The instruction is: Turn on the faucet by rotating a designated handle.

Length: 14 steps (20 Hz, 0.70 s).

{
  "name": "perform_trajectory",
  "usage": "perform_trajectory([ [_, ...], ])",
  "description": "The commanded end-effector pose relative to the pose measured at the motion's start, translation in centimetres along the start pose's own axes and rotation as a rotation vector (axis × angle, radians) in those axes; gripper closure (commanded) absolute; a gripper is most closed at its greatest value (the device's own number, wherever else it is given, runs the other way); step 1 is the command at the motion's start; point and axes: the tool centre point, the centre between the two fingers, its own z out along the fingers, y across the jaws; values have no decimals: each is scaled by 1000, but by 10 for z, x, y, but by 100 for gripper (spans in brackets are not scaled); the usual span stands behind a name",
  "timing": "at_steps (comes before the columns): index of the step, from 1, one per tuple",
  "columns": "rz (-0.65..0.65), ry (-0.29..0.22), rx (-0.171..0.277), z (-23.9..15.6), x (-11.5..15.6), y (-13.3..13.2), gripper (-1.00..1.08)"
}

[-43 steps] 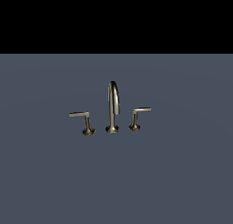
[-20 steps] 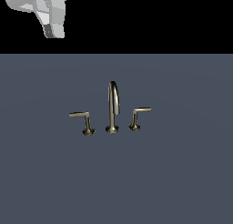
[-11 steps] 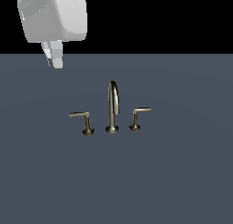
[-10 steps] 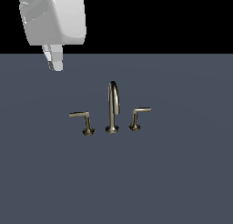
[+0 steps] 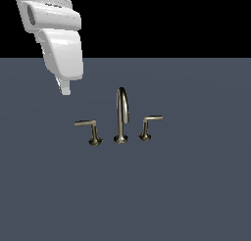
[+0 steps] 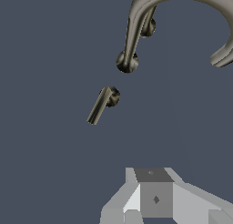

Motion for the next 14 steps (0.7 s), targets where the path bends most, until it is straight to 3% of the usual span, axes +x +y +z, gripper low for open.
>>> perform_trajectory([
  [1,40,0,1,11,3,-9,108],
  [14,246,3,-3,71,25,-52,108],
])
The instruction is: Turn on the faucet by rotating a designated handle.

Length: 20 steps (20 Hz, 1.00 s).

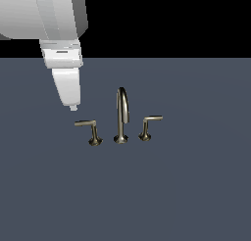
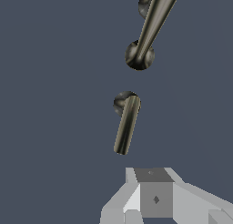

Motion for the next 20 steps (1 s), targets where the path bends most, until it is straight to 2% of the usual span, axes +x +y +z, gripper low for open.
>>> perform_trajectory([
  [1,44,2,-1,13,4,-10,108],
  [11,189,6,-5,54,20,-41,108],
  [20,246,5,-5,68,27,-52,108],
])
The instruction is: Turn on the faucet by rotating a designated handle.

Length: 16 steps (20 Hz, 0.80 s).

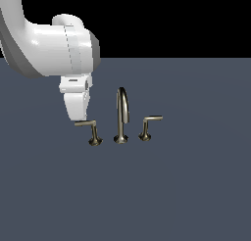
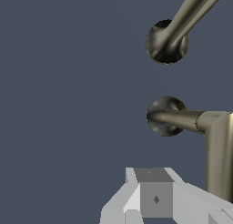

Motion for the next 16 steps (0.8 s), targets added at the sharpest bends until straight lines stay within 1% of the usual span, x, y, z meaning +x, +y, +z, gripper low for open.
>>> perform_trajectory([
  [1,5,0,1,1,0,-2,108],
  [7,4,-1,1,0,0,-1,108],
  [16,4,-1,1,0,-16,28,108],
])
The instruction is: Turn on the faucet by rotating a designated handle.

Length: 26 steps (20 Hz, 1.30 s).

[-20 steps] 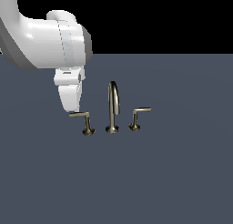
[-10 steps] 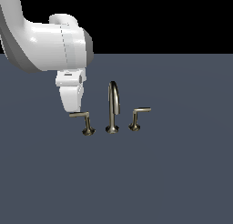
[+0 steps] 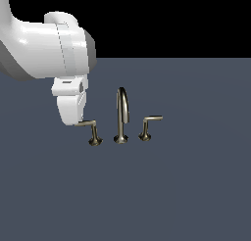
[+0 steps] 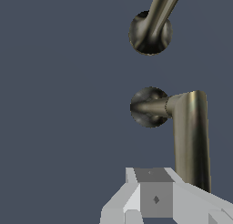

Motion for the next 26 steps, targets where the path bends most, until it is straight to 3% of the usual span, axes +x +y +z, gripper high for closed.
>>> perform_trajectory([
  [1,-4,0,-4,0,-7,11,108],
  [4,6,-1,5,0,-2,6,108],
  [18,-3,0,-4,0,4,54,108],
  [20,-6,-5,6,0,0,47,108],
  [26,-5,-3,1,0,20,61,108],
])
